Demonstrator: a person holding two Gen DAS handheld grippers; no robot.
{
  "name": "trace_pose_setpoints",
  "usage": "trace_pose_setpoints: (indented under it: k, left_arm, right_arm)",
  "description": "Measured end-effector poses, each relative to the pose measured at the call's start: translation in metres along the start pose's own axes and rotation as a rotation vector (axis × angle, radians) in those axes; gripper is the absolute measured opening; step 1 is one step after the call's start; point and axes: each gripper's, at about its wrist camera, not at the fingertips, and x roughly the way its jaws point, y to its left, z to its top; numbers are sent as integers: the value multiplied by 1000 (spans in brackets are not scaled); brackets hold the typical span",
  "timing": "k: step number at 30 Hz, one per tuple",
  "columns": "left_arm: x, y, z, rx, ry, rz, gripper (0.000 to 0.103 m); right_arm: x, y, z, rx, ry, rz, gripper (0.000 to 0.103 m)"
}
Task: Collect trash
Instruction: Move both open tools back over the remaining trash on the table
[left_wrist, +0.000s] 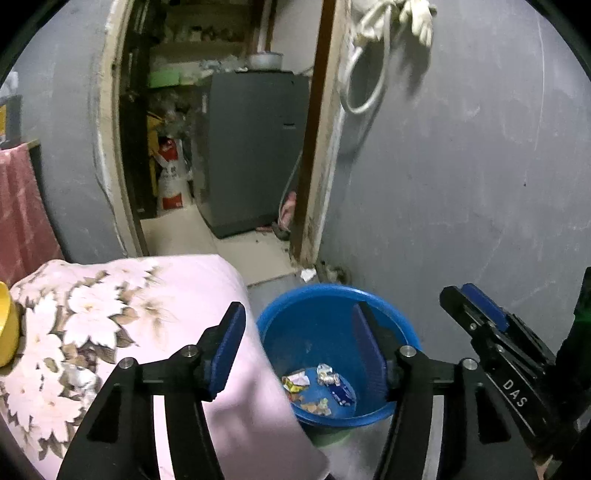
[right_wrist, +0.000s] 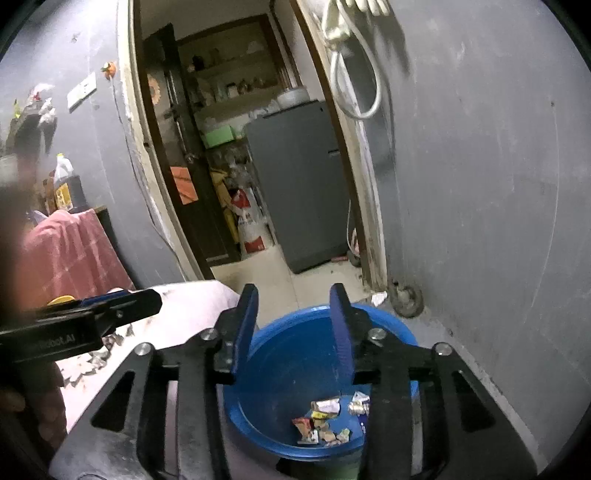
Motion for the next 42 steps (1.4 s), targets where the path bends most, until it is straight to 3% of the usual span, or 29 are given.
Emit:
trace_pose_setpoints:
  k: [7,12,15,23,42]
  left_arm:
    - [-34,28,1,-49,-58,34,63]
    - [-66,56,-3,-119,-142,64,88]
    - [-85,72,-5,-167,-199,81,97]
    - [-133,110,-15,-202,-297,162,98]
    - [-208,175,-57,-210,-470,355,99]
  right_arm:
    - [-13,30,11,-27,-47,8,71]
    - [-22,53,15,-50,-81,24,94]
    - [-28,68,16,-62,-106,31,102]
    - [-41,110,20,-95,-166,79,103]
    - [-55,220,2,-227,-272,215,103]
